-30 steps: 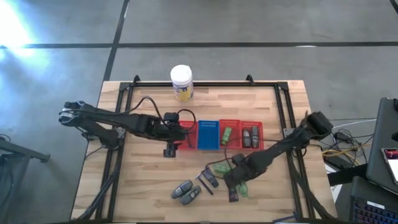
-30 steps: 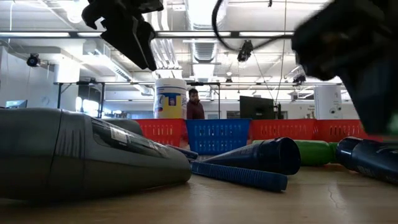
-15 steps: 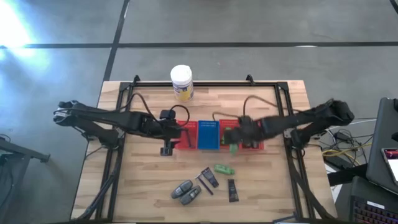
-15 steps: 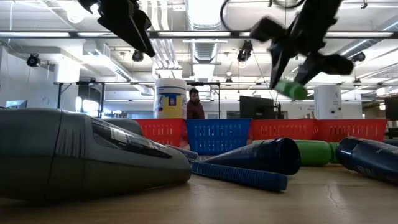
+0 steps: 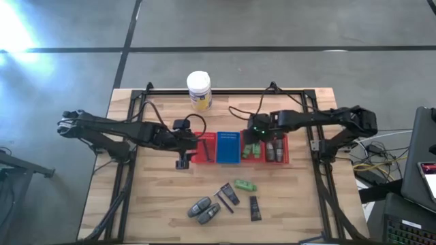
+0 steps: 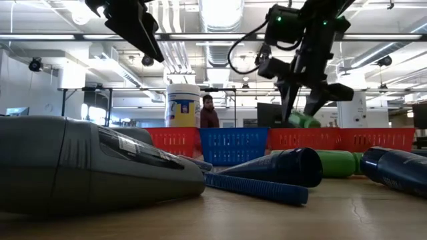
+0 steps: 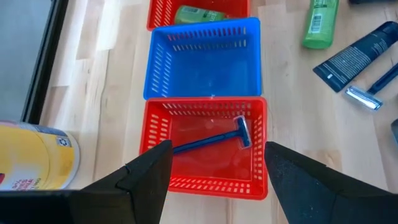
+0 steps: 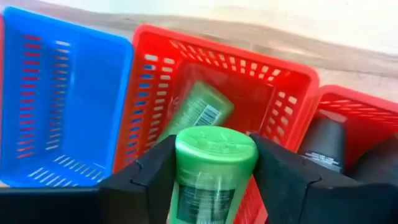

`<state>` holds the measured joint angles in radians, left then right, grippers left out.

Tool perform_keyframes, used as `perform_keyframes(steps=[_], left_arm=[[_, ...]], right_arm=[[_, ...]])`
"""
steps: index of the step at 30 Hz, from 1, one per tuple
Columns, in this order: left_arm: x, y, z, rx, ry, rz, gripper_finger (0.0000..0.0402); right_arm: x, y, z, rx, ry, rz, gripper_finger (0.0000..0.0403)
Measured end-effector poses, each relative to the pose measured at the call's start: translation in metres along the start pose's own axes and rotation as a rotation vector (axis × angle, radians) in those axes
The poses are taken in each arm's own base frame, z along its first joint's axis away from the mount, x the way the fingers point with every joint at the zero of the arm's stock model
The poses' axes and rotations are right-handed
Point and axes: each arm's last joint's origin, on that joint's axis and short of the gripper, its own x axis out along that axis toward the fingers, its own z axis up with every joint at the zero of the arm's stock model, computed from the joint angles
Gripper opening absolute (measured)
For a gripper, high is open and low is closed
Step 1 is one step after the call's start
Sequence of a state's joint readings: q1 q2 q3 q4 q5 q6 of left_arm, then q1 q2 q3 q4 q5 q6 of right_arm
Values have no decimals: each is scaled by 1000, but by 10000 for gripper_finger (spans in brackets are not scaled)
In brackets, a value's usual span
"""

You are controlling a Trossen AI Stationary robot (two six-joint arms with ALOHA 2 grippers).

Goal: Pick & Place Travel size toiletries
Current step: Put the green shampoo into the middle red bin

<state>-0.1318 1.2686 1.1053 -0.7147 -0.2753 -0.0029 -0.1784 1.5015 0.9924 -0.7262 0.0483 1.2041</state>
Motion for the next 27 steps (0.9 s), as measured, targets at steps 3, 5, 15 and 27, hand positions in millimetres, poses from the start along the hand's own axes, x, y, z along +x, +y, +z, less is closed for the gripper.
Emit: perform_keyframes(steps=[3, 5, 15, 27], left_arm=[[0, 1, 0, -1, 0, 15, 259], [0, 1, 0, -2, 0, 15, 259], [0, 1, 0, -4, 1, 18, 259], [0, 1, 0, -3, 2, 17, 259]], right_arm=[[9, 1, -1, -2, 9, -29, 205], [14, 1, -1, -2, 4, -48, 218], [-13, 21, -12, -165, -27, 55, 266], [-11, 42, -117, -719, 222, 95, 279]])
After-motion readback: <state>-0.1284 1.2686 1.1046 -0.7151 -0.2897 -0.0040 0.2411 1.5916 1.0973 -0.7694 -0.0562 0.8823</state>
